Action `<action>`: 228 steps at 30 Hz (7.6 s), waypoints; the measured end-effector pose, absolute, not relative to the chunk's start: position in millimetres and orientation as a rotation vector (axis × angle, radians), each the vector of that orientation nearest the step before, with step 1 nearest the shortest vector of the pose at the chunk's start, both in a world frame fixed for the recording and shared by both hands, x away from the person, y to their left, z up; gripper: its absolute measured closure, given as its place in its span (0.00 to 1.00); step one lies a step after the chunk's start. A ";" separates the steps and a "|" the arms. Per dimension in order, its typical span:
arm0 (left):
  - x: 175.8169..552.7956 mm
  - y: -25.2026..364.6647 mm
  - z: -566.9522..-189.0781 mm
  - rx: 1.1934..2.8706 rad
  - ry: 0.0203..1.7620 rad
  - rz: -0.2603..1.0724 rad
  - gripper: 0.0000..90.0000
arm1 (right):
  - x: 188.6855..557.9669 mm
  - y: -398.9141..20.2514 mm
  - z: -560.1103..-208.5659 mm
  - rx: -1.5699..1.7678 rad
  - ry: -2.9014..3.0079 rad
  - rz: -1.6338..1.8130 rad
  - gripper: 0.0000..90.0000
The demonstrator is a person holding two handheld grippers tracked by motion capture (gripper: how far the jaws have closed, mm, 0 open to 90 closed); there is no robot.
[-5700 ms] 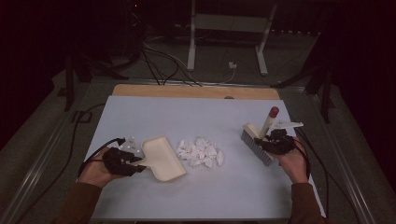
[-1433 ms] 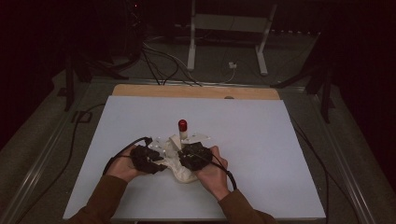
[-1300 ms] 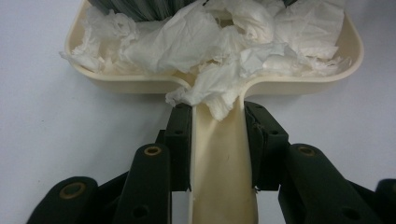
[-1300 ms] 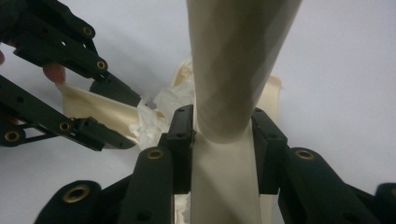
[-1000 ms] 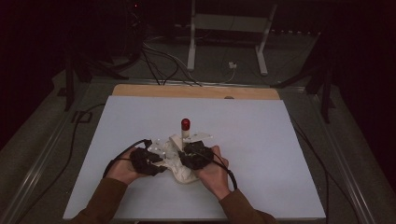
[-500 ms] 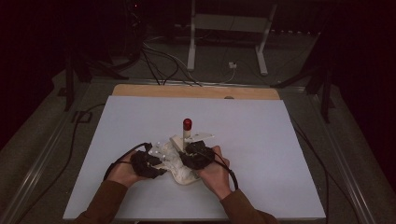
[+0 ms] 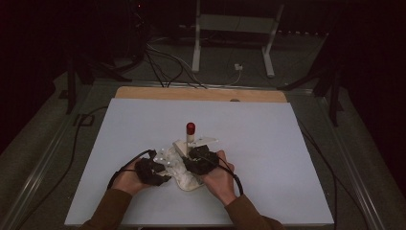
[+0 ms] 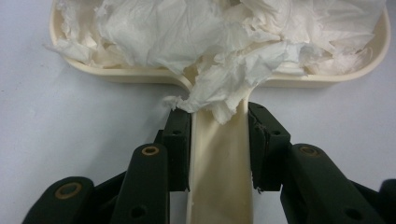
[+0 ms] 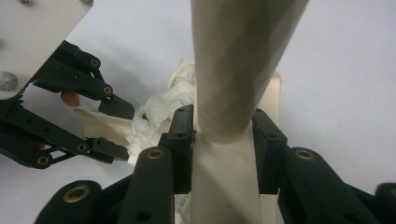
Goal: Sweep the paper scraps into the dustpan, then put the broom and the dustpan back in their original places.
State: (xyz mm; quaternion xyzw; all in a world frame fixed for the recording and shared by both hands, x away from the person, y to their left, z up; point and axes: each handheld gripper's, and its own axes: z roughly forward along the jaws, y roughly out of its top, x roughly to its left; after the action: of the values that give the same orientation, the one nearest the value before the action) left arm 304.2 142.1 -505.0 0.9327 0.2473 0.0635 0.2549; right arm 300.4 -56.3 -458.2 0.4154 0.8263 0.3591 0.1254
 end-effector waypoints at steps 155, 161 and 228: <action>262.1 208.7 -470.8 1.831 1.343 0.658 0.74 | 304.7 -246.7 -434.3 1.038 2.208 1.239 0.78; 260.1 207.2 -469.4 1.846 1.324 0.670 0.74 | 304.8 -249.2 -432.5 1.012 2.240 1.231 0.78; 255.0 211.0 -472.1 1.840 1.357 0.692 0.74 | 285.5 -305.8 -423.6 0.817 2.585 1.111 0.73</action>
State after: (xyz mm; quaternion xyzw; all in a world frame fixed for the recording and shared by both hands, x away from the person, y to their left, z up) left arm 255.0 211.0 -472.1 0.7164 0.5284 0.2694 0.3674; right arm 285.5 -305.8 -423.6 0.2772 0.8775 0.3769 0.1057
